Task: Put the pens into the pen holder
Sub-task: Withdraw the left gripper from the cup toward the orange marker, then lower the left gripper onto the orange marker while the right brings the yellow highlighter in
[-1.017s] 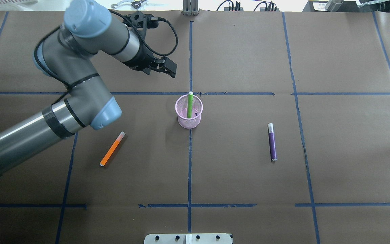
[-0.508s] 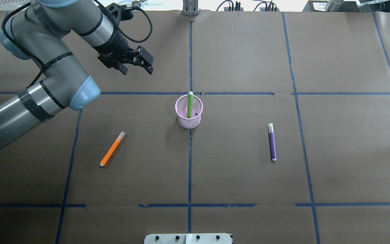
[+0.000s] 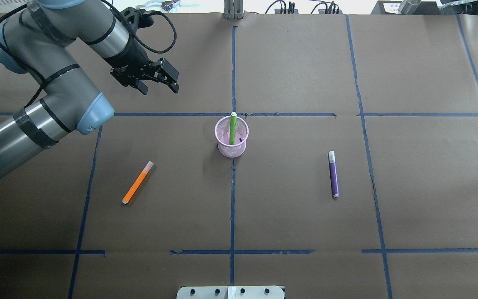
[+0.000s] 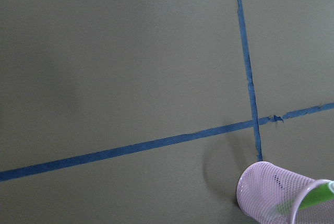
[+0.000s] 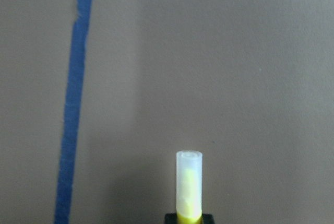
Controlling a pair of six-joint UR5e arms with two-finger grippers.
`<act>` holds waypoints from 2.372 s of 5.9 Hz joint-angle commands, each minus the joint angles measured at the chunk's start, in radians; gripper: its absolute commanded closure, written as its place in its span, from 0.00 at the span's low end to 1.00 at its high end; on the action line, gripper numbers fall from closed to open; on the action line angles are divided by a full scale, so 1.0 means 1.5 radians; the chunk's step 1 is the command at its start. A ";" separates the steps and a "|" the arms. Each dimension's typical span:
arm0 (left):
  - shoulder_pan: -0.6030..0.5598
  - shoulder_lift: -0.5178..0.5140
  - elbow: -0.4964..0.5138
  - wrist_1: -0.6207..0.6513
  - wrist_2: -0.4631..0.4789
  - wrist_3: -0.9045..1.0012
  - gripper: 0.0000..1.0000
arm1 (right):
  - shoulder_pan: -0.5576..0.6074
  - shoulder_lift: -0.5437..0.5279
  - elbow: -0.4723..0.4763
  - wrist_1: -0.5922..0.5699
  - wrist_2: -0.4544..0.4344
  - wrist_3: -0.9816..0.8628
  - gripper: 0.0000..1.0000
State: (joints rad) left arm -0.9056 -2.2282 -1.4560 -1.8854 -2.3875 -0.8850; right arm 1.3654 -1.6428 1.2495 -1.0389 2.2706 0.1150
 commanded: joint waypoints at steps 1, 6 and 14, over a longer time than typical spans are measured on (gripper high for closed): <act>0.005 0.010 -0.036 0.119 0.007 0.103 0.00 | 0.002 0.007 0.110 -0.005 -0.002 0.001 1.00; 0.120 0.110 -0.204 0.164 0.198 0.292 0.00 | -0.064 0.131 0.330 -0.092 -0.018 0.135 1.00; 0.170 0.122 -0.128 0.187 0.215 0.380 0.00 | -0.223 0.340 0.432 -0.279 -0.081 0.318 1.00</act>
State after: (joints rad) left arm -0.6521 -2.0545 -1.6905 -1.5473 -2.0657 -0.3122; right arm 1.0543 -1.1555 1.8803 -1.4321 2.1553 0.5641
